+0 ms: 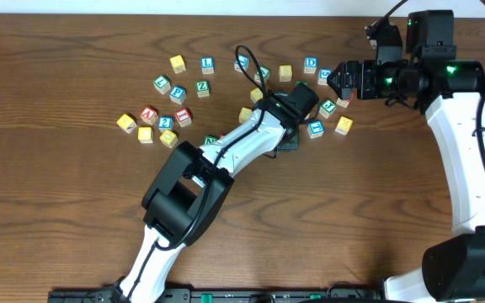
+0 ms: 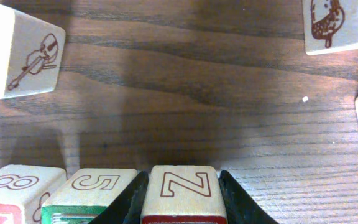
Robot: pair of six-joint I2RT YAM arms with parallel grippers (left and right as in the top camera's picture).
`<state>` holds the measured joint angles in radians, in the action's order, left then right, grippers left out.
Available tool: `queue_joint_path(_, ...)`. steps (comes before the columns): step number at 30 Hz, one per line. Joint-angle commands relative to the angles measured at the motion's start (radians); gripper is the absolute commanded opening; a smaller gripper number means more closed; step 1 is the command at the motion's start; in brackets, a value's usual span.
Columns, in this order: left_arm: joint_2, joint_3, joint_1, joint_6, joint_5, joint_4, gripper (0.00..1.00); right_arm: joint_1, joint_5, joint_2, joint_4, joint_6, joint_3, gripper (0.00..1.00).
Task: Spell out NEURIPS
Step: 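Lower the red I block beside the R and adjust its position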
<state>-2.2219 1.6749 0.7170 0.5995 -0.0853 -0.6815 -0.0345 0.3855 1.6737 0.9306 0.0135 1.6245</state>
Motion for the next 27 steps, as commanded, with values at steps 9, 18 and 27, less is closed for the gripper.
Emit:
queue_joint_path(9, -0.016, -0.009, -0.005, 0.008, -0.04, -0.002, 0.27, 0.007, -0.002, 0.0, 0.002, -0.011, 0.016, 0.99)
queue_joint_path(18, -0.016, -0.009, -0.005, 0.008, -0.039, -0.002, 0.29, 0.007, -0.002, 0.0, 0.002, -0.011, 0.016, 0.99)
queue_joint_path(27, -0.016, -0.009, -0.005, 0.008, -0.039, -0.001, 0.35, 0.007, -0.002, 0.0, 0.002, -0.011, 0.016, 0.99)
